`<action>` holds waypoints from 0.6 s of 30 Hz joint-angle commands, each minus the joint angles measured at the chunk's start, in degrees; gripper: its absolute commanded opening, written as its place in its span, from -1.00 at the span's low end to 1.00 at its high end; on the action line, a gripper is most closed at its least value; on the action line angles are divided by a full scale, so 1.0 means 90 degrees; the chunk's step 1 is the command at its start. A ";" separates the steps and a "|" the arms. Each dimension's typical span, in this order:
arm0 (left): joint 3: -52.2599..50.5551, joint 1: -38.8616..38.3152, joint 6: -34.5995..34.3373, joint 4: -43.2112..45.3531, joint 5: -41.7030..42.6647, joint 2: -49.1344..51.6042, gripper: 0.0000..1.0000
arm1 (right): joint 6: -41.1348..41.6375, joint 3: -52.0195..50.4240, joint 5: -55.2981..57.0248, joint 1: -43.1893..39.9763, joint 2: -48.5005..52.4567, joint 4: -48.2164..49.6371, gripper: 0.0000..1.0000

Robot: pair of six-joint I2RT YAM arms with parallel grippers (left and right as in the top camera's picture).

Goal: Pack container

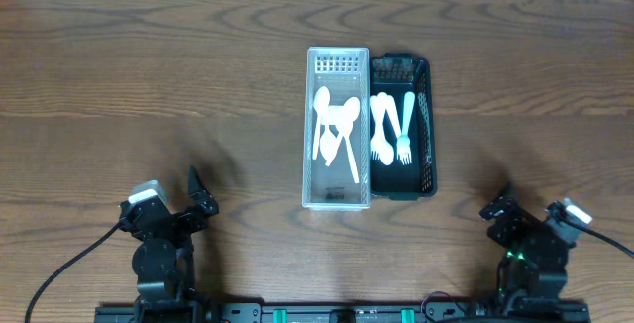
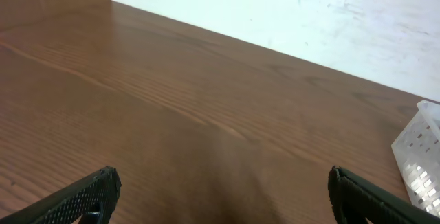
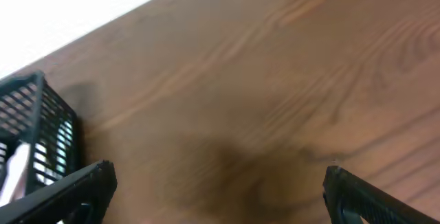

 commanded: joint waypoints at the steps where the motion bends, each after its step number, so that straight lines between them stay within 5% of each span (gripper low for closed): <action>1: -0.0172 -0.0029 0.0061 -0.0039 -0.0078 -0.0039 0.96 | -0.0364 -0.0182 -0.0061 0.0051 -0.0104 0.0155 0.98; 18: -0.0172 -0.0029 0.0063 -0.0039 -0.0078 -0.0036 0.96 | -0.0646 -0.0192 -0.0083 0.0053 -0.0104 0.0172 0.99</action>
